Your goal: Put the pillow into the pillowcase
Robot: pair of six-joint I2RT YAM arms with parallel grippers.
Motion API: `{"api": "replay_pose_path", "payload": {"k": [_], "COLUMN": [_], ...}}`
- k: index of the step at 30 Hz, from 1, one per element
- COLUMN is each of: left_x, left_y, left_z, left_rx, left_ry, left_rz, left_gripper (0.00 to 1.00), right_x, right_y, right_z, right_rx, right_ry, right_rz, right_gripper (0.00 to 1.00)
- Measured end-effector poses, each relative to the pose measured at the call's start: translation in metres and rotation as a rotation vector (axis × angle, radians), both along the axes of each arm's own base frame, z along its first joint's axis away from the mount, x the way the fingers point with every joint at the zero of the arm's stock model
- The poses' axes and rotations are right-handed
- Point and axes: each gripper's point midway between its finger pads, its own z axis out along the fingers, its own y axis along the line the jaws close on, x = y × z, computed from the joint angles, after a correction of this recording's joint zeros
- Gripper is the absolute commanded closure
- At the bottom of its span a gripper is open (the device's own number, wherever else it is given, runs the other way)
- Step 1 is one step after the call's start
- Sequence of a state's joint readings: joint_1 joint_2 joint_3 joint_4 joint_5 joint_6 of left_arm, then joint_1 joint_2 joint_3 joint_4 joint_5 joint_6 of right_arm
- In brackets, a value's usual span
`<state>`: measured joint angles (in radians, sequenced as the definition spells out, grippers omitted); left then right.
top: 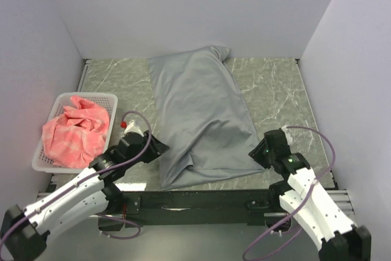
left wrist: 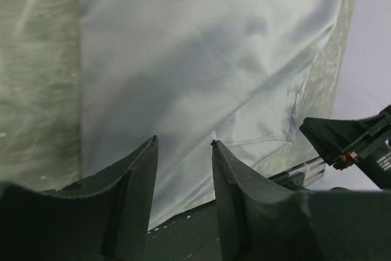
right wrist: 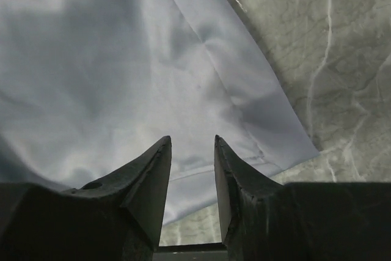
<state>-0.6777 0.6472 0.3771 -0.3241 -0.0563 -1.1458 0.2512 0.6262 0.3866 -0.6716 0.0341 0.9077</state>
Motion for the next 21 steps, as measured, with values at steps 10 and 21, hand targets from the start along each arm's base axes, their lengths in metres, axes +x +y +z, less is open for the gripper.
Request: {"api": "replay_pose_path", "payload": {"k": [10, 21], "left_x": [0.004, 0.001], "left_y": [-0.049, -0.067], "left_z": [0.021, 0.022], "left_rx": [0.135, 0.172], "left_ry": [-0.127, -0.2], "left_rz": [-0.072, -0.133], "left_gripper": [0.52, 0.51], "right_x": [0.0, 0.005], "right_y": [-0.016, -0.02], "right_z": [-0.033, -0.038], "right_rx": [-0.172, -0.191], "right_ry": [0.147, 0.155], "right_rz": [-0.076, -0.119], "right_gripper": [0.48, 0.87]}}
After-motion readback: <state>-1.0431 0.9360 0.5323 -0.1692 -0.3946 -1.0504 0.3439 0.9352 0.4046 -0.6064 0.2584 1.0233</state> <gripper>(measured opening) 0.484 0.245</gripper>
